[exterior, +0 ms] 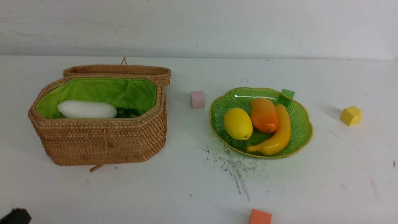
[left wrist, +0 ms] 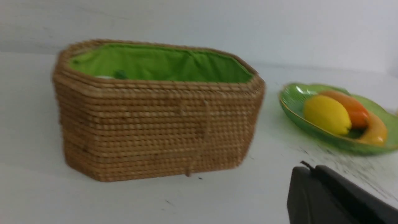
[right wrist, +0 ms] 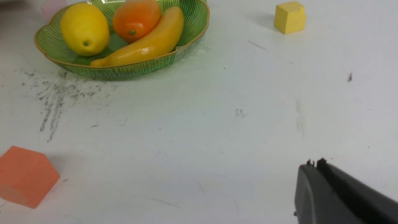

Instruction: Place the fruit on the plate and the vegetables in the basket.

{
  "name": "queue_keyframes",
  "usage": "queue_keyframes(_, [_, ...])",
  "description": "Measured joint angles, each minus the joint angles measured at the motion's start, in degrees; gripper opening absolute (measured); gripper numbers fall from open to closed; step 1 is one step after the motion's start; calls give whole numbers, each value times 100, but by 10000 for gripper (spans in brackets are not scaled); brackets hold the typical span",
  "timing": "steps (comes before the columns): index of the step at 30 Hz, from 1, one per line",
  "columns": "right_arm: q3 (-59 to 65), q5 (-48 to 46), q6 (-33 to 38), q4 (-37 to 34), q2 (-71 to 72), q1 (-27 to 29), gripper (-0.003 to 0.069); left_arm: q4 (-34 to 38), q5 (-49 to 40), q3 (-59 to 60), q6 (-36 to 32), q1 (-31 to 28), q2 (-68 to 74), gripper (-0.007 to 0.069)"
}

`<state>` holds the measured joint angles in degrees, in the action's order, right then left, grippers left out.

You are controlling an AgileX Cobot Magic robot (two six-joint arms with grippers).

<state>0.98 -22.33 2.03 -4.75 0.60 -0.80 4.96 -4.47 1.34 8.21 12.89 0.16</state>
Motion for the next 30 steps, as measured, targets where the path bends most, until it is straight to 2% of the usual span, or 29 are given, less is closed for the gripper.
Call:
queue_keyframes(3, [0,0,0,0,0,0,10,62,-293,18,-15,-187,0,-13])
queue_keyframes(8, [0,5,0,0,0,0,16,85,-1545,38,-33,-228,-66,-13])
queue_keyframes(30, [0,5,0,0,0,0,36,79,-1609,38,-33,-228,-66,-13])
